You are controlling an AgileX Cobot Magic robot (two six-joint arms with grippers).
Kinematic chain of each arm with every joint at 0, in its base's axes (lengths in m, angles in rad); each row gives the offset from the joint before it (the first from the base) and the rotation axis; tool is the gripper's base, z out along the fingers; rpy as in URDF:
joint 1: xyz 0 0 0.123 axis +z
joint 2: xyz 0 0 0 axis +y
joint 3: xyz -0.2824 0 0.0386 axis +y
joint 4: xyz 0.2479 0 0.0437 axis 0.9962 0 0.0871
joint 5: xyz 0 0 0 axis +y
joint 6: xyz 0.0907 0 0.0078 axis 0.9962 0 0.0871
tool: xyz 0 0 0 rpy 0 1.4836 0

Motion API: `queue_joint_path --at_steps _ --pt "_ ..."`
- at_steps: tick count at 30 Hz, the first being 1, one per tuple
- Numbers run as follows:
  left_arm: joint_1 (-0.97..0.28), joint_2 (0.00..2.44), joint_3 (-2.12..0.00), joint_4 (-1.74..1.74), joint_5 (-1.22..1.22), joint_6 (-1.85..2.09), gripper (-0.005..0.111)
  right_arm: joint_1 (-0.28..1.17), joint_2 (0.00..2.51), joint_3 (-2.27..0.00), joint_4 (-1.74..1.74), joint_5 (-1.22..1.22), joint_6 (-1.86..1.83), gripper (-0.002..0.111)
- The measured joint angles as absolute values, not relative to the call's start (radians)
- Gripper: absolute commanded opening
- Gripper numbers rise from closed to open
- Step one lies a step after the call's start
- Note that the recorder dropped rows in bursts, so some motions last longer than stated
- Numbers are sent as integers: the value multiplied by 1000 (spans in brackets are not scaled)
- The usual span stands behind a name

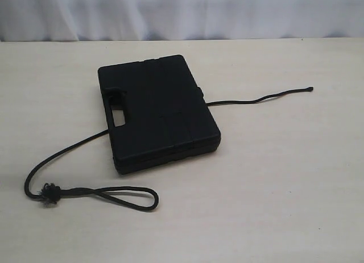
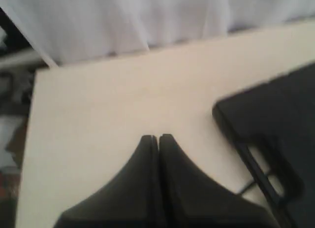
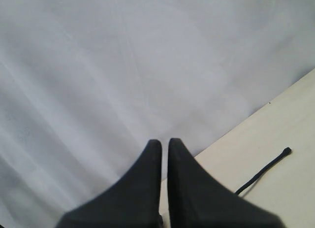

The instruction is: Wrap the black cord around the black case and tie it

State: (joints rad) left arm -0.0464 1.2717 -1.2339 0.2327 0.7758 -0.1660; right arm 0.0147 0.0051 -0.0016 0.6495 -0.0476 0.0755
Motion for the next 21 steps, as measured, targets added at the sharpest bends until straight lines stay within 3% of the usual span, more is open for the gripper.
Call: queue_joint_path --at_steps 3,12,21 --pt "-46 1398 -1279 94 921 -68 7 15 5 -2 650 -48 75 4" --pt "-46 1676 -1286 -163 979 30 55 15 5 -2 650 -48 72 4" --pt "-46 1871 -1287 -369 889 85 59 15 5 -2 652 -48 72 4"
